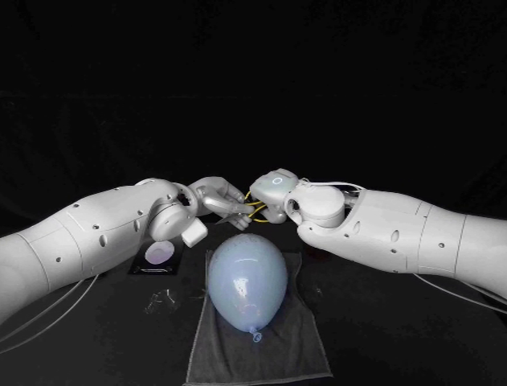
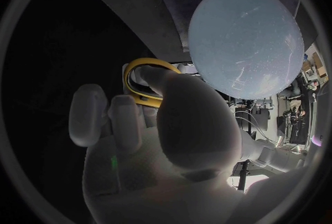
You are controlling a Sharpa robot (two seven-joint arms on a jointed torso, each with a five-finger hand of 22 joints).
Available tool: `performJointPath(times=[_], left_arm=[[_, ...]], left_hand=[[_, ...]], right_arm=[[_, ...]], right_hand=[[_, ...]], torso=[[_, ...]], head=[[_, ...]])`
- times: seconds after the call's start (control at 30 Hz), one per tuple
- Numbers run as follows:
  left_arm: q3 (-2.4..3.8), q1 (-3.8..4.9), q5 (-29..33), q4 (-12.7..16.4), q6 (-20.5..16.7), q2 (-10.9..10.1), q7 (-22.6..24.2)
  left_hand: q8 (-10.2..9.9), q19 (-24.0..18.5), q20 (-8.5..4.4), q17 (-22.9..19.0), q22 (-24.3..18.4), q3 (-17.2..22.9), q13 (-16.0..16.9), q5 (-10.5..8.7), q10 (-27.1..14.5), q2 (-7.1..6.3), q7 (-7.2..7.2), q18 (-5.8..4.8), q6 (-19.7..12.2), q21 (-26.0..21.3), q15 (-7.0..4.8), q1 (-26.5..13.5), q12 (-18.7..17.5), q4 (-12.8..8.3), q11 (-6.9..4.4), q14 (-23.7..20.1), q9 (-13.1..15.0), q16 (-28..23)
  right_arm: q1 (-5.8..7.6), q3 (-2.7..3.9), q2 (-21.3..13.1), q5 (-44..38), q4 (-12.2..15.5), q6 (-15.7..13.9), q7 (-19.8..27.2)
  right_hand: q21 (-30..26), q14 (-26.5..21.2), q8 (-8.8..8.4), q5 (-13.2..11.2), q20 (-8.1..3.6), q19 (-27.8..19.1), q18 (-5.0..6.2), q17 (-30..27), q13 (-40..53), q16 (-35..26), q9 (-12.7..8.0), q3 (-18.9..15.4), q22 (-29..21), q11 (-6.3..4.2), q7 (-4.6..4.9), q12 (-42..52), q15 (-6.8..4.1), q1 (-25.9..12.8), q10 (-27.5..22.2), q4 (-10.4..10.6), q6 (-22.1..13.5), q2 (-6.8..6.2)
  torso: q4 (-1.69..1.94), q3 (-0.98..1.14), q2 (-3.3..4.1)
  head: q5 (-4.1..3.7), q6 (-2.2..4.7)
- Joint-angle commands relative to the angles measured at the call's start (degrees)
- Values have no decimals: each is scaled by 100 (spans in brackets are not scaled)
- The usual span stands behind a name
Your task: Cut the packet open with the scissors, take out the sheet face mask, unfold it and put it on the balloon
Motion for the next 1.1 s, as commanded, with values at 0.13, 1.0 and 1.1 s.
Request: performJointPath(times=[0.13, 1.0, 1.1], left_arm=[[47, 65, 559, 69, 255, 120, 340], [42, 88, 549, -76, 448, 241, 194], [42, 88, 533, -69, 452, 255, 207]], left_hand=[[44, 12, -2, 7, 10, 48, 9, 17, 77, 51, -8, 78, 41, 21, -38, 22, -34, -29, -38, 9, 258, -33], [75, 11, 10, 42, 12, 68, 11, 13, 104, 79, -23, 76, 43, 37, -44, -81, -28, -69, -46, 28, 315, -28], [80, 10, 11, 46, 12, 69, 11, 12, 108, 85, -30, 76, 45, 37, -45, -88, -27, -74, -49, 29, 322, -28]], right_arm=[[-54, -27, 44, -90, -7, 338, -69], [-63, -30, 125, 1027, 29, 27, 90], [-63, -30, 161, 1066, 5, 163, 114]], right_hand=[[62, 255, 110, -28, -97, 50, -113, -20, 168, 5, 136, 152, 63, -495, -122, 266, -140, -132, 1615, -7, 6, 220], [-75, 229, 109, -32, 62, -8, -99, -177, 326, -17, 701, 372, 81, -191, 107, -241, 90, -512, 120, -369, -916, -46], [-156, 223, 10, -30, 89, -58, -76, -191, 213, -16, 655, 266, 13, -170, 115, -341, 110, -607, -35, -354, -1066, -240]], torso=[[2, 3, 8], [3, -3, 6], [3, -3, 6]], head=[[-11, -8], [-45, 16], [-48, 16]])
